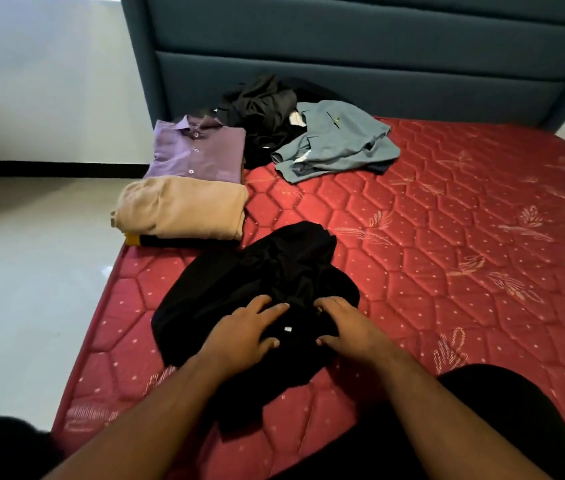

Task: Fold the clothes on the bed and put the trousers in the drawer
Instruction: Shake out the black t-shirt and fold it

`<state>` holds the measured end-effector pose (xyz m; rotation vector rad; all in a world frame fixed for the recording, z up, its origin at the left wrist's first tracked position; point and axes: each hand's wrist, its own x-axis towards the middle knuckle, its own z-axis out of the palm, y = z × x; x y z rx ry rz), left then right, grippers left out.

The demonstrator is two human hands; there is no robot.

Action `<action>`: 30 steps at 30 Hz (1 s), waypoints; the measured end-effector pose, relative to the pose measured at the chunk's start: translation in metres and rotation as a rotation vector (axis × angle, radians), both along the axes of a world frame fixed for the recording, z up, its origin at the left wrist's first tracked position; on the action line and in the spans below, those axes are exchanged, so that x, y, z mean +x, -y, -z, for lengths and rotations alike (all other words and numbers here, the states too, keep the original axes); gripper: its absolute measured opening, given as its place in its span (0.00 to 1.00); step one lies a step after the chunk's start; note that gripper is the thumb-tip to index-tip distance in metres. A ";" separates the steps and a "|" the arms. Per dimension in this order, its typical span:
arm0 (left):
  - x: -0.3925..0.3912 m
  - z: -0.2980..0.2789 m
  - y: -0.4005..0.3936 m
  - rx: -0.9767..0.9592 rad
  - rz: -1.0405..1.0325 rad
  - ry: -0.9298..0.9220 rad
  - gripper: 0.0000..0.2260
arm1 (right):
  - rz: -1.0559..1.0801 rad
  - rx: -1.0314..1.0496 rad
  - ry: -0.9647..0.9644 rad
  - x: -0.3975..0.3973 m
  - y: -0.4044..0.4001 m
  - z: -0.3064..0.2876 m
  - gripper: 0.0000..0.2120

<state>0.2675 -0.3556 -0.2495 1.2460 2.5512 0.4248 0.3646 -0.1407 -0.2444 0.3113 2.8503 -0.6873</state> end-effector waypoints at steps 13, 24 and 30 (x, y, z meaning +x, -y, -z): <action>-0.067 -0.143 0.012 0.216 0.027 -0.020 0.29 | 0.460 0.368 -0.371 -0.011 -0.049 -0.126 0.12; -0.084 -0.260 -0.021 0.036 0.083 -0.291 0.22 | 0.535 -0.239 -0.335 -0.032 -0.105 -0.310 0.12; -0.005 -0.138 -0.094 0.505 -0.215 0.580 0.20 | 0.512 -0.210 -0.349 -0.037 -0.076 -0.302 0.09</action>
